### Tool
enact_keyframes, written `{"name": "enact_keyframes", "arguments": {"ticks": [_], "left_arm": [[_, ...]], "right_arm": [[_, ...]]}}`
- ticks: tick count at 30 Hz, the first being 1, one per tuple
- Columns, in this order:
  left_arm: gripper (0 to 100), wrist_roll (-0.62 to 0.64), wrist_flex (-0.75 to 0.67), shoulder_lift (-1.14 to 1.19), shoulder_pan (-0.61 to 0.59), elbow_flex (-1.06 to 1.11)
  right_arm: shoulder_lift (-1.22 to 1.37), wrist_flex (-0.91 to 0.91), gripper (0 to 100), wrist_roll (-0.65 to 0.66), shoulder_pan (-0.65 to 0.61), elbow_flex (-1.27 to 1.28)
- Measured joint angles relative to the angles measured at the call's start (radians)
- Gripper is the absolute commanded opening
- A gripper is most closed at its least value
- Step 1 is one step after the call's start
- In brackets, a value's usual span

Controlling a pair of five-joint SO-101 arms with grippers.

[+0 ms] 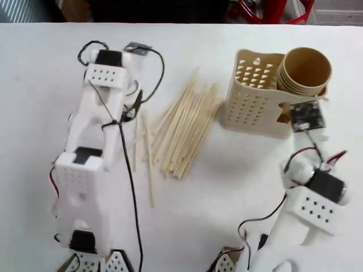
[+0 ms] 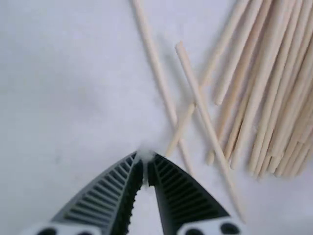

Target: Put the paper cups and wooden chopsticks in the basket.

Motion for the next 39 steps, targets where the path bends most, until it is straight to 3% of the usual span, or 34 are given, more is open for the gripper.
{"name": "enact_keyframes", "arguments": {"ticks": [4, 9, 15, 22, 34, 39], "left_arm": [[6, -0.021, -0.15, -0.229, 0.025, 0.288], [17, -0.025, -0.414, -0.534, 0.034, 0.732], [24, -0.025, -0.609, -0.635, 0.041, 1.045], [19, 0.046, -0.77, -0.534, 0.04, 1.092], [3, 0.057, -0.733, -0.308, 0.008, 0.914], [2, 0.038, -0.735, -0.305, 0.005, 0.911]], "right_arm": [[-0.16, -0.058, 7.0, -0.066, -0.072, 0.216], [-0.368, -0.126, 7.0, -0.146, -0.176, 0.463], [-0.54, -0.13, 7.0, -0.158, -0.23, 0.632], [-0.7, -0.12, 7.0, -0.158, -0.23, 0.713], [-0.836, -0.074, 7.0, -0.158, -0.229, 0.747], [-0.836, -0.074, 7.0, -0.158, -0.23, 0.747]]}}
